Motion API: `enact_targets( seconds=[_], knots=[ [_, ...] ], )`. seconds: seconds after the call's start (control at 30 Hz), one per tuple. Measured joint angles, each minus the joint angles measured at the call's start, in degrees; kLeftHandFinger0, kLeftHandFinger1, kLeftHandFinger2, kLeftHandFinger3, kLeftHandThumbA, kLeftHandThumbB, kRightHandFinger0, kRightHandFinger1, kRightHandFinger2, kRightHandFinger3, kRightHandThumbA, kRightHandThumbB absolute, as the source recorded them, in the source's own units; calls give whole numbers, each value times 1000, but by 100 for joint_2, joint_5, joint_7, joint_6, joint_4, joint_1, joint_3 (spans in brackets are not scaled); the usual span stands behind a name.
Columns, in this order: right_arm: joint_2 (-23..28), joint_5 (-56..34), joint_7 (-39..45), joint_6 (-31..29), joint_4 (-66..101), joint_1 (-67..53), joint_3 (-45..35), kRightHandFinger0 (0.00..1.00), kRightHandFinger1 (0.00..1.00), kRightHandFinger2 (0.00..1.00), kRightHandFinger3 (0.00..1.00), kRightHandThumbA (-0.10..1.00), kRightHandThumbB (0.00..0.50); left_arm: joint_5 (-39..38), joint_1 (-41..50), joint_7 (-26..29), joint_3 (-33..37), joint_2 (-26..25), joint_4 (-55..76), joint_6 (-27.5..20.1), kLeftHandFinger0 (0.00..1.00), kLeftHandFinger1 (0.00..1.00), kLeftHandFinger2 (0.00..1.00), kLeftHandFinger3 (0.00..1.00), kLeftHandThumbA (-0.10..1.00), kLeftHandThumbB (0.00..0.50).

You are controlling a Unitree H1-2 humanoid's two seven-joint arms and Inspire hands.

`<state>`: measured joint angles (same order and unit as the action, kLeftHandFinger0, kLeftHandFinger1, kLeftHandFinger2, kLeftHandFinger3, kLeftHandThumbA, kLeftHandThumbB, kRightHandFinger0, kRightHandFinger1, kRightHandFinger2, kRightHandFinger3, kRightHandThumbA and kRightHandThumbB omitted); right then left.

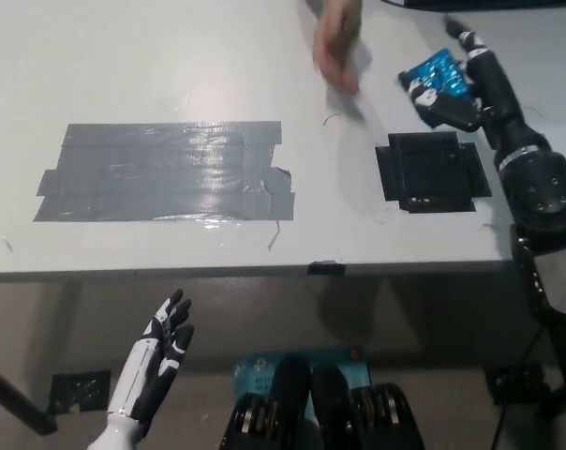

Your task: A person hands a rubik's cube to the robot and rhe robot picks it up with its right hand and places it on the black spot on the desk infron tof it

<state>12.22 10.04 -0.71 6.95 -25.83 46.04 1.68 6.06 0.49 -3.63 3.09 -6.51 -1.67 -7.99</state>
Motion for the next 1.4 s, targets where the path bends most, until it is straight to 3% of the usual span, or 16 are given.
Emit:
enact_targets(
  seconds=[0.03, 0.1, 0.23, 0.27, 0.37, 0.47, 0.5, 0.53, 0.57, 0.6, 0.63, 0.83, 1.03, 1.13, 1.3, 1.4],
  knots=[
    [19, 26, -46, -37, -27, -4, -14, 388, 728, 980, 1000, -100, 126, -1, 0, -2, 0, 0, 9, 10, 1000, 1000, 1000, 1000, 874, 146],
    [58, 61, -132, -115, -117, -11, -29, 279, 660, 968, 995, -100, 135, -1, 0, -3, 1, 0, 13, 21, 1000, 1000, 1000, 1000, 871, 142],
    [125, 134, -306, -261, -603, -15, -33, 183, 614, 981, 1000, -100, 148, 0, -2, -4, 8, 0, 14, 25, 1000, 1000, 1000, 1000, 873, 108],
    [140, 179, -341, -300, -736, -14, 0, 142, 581, 956, 958, -100, 144, 0, -2, -5, 11, -1, 14, 24, 1000, 1000, 1000, 1000, 879, 105],
    [179, 346, -440, -443, -1232, -14, 211, 93, 520, 907, 922, -100, 129, 5, -3, -5, 24, -6, 14, 23, 1000, 1000, 1000, 1000, 882, 107],
    [191, 582, -528, -613, -1776, -14, 566, 97, 526, 908, 906, -100, 152, 16, -8, -5, 45, -13, 14, 21, 1000, 1000, 1000, 1000, 879, 115],
    [190, 639, -557, -675, -1924, -11, 650, 242, 689, 1000, 1000, -100, 219, 22, -9, -5, 53, -14, 14, 21, 1000, 1000, 1000, 1000, 879, 114],
    [186, 684, -573, -720, -2064, -10, 722, 533, 862, 1000, 1000, 31, 258, 30, -12, -5, 61, -15, 14, 22, 1000, 1000, 1000, 1000, 876, 107],
    [185, 712, -572, -747, -2207, -1, 800, 956, 1000, 1000, 1000, 348, 365, 36, -18, -5, 69, -18, 14, 22, 1000, 1000, 1000, 1000, 872, 113],
    [186, 718, -501, -753, -2262, 15, 860, 996, 1000, 1000, 1000, 367, 365, 43, -24, -5, 73, -22, 14, 22, 1000, 1000, 1000, 1000, 872, 112],
    [196, 714, -415, -735, -2268, 39, 899, 1000, 1000, 1000, 1000, 544, 457, 45, -31, -5, 75, -26, 14, 22, 1000, 1000, 1000, 1000, 863, 109],
    [418, 762, 180, -443, -2073, 174, 1273, 1000, 1000, 1000, 1000, 771, 500, 73, -109, -5, 89, -42, 22, 22, 979, 1000, 1000, 1000, 868, 121],
    [456, 852, 416, -172, -1465, 188, 1355, 1000, 1000, 1000, 1000, 775, 500, 107, -132, -4, 92, -68, 69, 23, 968, 1000, 1000, 1000, 890, 131],
    [459, 874, 412, -63, -973, 186, 1267, 1000, 1000, 1000, 1000, 755, 456, 123, -130, -4, 101, -70, 72, 24, 968, 1000, 1000, 1000, 893, 143],
    [472, 927, 391, 116, -20, 182, 1022, 1000, 1000, 1000, 1000, 846, 444, 153, -129, -4, 112, -71, 124, 41, 969, 1000, 1000, 1000, 903, 158],
    [520, 934, 405, 263, 717, 171, 854, 1000, 1000, 1000, 1000, 844, 441, 168, -127, -5, 118, -71, 167, 61, 994, 1000, 1000, 1000, 895, 169]
  ],
)
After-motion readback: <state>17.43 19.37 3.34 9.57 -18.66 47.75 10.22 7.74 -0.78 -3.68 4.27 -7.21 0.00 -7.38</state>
